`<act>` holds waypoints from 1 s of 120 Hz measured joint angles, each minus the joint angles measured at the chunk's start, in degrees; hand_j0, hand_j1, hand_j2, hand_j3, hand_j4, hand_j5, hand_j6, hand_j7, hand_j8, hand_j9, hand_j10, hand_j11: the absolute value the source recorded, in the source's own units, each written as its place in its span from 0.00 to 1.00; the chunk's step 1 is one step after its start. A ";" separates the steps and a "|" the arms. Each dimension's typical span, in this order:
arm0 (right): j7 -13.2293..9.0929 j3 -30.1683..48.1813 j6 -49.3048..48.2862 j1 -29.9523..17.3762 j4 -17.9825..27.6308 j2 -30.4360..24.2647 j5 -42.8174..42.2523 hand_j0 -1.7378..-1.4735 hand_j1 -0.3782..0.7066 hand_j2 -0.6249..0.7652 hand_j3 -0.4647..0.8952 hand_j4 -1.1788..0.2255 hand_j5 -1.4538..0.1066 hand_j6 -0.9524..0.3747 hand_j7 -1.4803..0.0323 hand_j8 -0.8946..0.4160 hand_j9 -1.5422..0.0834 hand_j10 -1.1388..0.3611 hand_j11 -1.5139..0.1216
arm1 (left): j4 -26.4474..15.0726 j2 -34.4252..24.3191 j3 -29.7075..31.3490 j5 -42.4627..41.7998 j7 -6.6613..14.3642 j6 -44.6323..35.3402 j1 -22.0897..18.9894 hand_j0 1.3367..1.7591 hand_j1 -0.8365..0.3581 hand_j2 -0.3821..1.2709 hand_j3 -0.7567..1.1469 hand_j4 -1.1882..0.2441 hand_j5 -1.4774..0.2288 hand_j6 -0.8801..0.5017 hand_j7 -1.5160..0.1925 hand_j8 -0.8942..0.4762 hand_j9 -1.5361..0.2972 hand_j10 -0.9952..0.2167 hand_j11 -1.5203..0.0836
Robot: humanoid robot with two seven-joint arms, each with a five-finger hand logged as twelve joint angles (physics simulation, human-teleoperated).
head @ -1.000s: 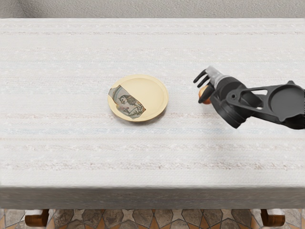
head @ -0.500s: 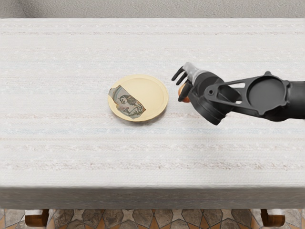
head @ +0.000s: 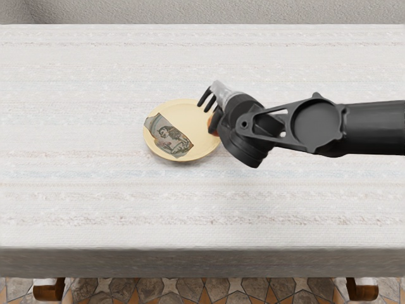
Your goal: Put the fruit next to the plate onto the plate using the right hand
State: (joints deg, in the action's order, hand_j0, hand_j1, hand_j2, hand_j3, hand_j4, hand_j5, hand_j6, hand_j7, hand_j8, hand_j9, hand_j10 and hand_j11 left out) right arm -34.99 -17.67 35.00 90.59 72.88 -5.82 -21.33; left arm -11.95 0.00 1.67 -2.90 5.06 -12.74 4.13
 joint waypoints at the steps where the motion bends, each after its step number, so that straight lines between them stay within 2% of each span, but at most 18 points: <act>1: 0.00 0.00 0.00 0.00 -0.05 0.06 0.00 0.30 0.56 0.51 0.34 0.45 0.47 0.30 0.51 0.31 0.51 0.47 0.49 | 0.00 0.00 0.00 0.00 0.00 0.00 0.00 0.76 0.99 0.23 0.40 0.82 0.86 0.63 0.88 0.65 0.83 0.82 0.94; 22: -0.01 0.00 0.00 -0.04 -1.74 2.95 0.04 0.30 0.56 0.50 0.34 0.46 0.48 0.31 0.51 0.31 0.51 0.48 0.49 | 0.00 0.00 0.00 0.00 -0.01 0.00 0.00 0.76 0.99 0.23 0.40 0.82 0.86 0.63 0.88 0.65 0.83 0.82 0.94; 42: -0.01 0.14 0.00 -0.82 -4.37 5.19 0.35 0.30 0.28 0.47 0.34 0.66 0.72 0.53 0.76 0.51 0.75 0.63 0.73 | 0.00 0.00 0.00 0.00 0.00 0.00 0.00 0.76 0.99 0.23 0.40 0.82 0.86 0.63 0.88 0.65 0.83 0.82 0.94; 59: -0.01 0.04 0.00 -0.65 -4.77 5.63 0.79 0.30 0.15 0.46 0.34 0.75 0.83 0.62 0.87 0.59 0.85 0.69 0.83 | 0.00 0.00 0.00 0.00 -0.01 0.00 0.00 0.76 0.99 0.23 0.40 0.82 0.86 0.63 0.88 0.65 0.83 0.82 0.94; 65: -0.01 -0.43 0.00 -0.09 -4.75 5.27 4.37 0.30 0.12 0.46 0.34 0.77 0.85 0.64 0.89 0.61 0.87 0.71 0.85 | 0.00 0.00 0.00 0.00 0.01 0.00 0.00 0.76 0.99 0.23 0.40 0.82 0.86 0.63 0.88 0.65 0.83 0.82 0.94; 79: -0.01 -3.25 0.00 2.35 -4.36 0.45 13.75 0.30 0.08 0.45 0.34 0.80 0.89 0.67 0.93 0.64 0.90 0.73 0.88 | 0.00 0.00 0.00 0.00 0.01 0.00 0.00 0.76 0.99 0.23 0.40 0.82 0.86 0.63 0.88 0.65 0.83 0.82 0.94; 92: -0.01 -4.63 -0.84 3.85 -2.81 -7.07 18.99 0.30 0.06 0.45 0.34 0.82 0.90 0.69 0.95 0.66 0.92 0.74 0.90 | 0.00 0.00 0.00 0.00 0.01 0.00 0.00 0.76 0.99 0.23 0.40 0.82 0.86 0.63 0.88 0.65 0.83 0.82 0.94; 105: -0.01 -4.41 -12.50 4.93 -1.77 -15.36 20.88 0.30 0.05 0.45 0.34 0.83 0.92 0.70 0.96 0.67 0.93 0.75 0.91 | 0.00 0.00 0.00 0.00 0.00 0.00 0.00 0.76 0.99 0.23 0.40 0.82 0.86 0.63 0.88 0.65 0.83 0.82 0.94; 120: -0.01 -0.10 -24.78 2.98 -1.21 -22.10 20.96 0.30 0.04 0.45 0.34 0.83 0.92 0.71 0.97 0.67 0.94 0.75 0.92 | 0.00 0.00 0.00 0.00 -0.01 0.00 0.00 0.76 0.99 0.23 0.40 0.82 0.86 0.63 0.88 0.65 0.83 0.82 0.94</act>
State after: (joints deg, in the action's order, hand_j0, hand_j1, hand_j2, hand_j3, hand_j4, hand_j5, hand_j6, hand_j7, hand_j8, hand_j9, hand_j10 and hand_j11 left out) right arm -35.00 -17.77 10.22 93.56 71.66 -27.92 -0.37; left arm -11.95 0.00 1.67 -2.90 5.05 -12.74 4.13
